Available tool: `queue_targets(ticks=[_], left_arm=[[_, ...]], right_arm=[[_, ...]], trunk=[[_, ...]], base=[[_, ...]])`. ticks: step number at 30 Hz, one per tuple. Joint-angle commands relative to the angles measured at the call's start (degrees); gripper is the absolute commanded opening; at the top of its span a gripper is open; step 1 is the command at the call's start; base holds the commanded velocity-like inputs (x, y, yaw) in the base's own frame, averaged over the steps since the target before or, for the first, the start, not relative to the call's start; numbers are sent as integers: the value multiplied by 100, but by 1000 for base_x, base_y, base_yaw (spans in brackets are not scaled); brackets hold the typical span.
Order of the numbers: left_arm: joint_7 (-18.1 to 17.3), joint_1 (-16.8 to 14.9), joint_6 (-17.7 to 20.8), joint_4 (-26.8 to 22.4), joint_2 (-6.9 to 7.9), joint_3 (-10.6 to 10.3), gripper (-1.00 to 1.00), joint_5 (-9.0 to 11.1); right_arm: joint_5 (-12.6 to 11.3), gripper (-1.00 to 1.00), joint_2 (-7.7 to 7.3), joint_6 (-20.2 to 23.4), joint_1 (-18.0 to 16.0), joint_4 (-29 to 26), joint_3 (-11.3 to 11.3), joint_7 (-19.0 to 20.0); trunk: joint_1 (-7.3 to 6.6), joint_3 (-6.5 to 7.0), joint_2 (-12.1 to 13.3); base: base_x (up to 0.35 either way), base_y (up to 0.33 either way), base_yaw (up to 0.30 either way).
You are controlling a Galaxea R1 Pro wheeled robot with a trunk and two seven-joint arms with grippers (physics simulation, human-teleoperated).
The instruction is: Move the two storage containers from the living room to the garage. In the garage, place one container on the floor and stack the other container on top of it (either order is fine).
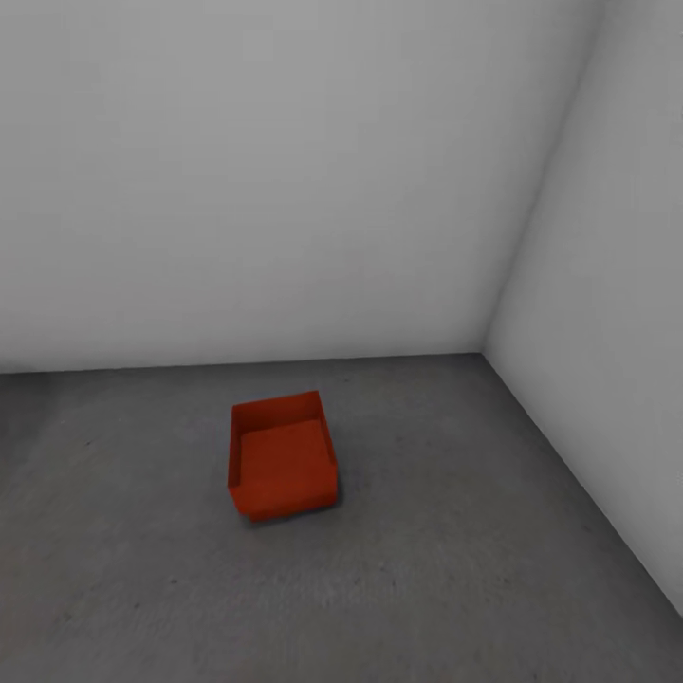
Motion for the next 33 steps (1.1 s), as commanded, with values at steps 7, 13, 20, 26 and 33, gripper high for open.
queue_targets(ticks=[7, 13, 20, 26, 33], left_arm=[[6, -2, 12, -4, 0, 6, 100, 48], [6, -2, 12, -4, 0, 6, 100, 48], [6, -2, 10, -4, 0, 6, 100, 48], [6, -2, 11, -4, 0, 6, 100, 48], [7, -2, 12, -5, 0, 6, 100, 48]], right_arm=[[-40, 100, 9, -48, -5, 18, 45, -3], [-36, 100, 10, -55, -5, 18, 45, -3], [-32, 100, 10, -61, -5, 18, 45, -3], [-32, 100, 7, -61, -5, 17, 45, -3], [-30, 100, 5, -61, -5, 18, 45, -3]], trunk=[[0, 50, -4], [0, 103, -4], [0, 164, -4], [0, 217, -4], [0, 279, -4]], base=[[0, 0, 0], [0, 0, 0], [0, 0, 0], [0, 0, 0], [0, 0, 0]])
